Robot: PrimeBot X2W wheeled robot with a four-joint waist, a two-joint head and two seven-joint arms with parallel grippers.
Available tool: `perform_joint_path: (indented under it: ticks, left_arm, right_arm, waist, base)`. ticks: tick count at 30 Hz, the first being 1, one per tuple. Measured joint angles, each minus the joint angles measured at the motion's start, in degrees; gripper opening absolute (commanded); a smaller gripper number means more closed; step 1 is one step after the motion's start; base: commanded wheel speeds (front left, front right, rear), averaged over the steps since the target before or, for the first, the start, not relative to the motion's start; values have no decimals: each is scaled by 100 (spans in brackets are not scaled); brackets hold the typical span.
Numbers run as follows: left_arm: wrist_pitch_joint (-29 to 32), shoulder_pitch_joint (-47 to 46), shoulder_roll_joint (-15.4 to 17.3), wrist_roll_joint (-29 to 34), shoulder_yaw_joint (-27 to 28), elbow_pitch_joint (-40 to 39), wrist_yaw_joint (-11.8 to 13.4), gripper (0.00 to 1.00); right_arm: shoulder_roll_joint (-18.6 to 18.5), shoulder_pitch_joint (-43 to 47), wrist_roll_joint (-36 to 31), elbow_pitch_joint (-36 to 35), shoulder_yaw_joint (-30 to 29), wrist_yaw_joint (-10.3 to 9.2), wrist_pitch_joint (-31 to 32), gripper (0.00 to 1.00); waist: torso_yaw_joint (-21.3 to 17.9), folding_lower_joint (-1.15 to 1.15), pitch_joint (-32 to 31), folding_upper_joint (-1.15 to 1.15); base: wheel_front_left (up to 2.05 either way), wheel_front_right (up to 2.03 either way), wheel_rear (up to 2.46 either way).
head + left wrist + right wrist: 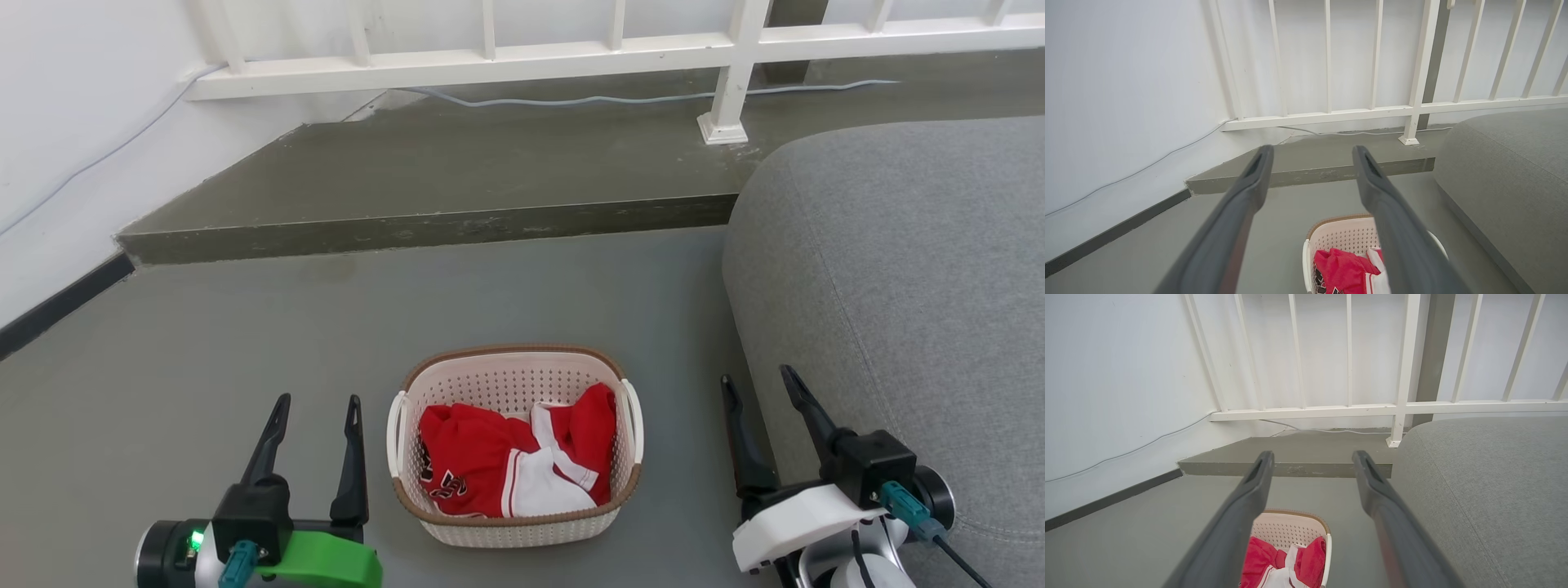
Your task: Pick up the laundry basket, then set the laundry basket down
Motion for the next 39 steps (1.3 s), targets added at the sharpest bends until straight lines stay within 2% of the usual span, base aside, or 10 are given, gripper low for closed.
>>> perform_joint_path:
  ticks: [25, 39]
  left_arm:
    - [0, 4, -26, -74, 70, 15, -1, 100]
    - [0, -91, -29, -55, 78, 10, -5, 100]
  right_arm:
    - [22, 37, -32, -96, -83, 5, 0, 100]
    - [30, -189, 8, -164, -219, 86, -8, 100]
  waist:
    - [-3, 0, 83, 0]
    - [-37, 0, 728, 0]
  base:
    - [0, 0, 0]
    - [0, 0, 0]
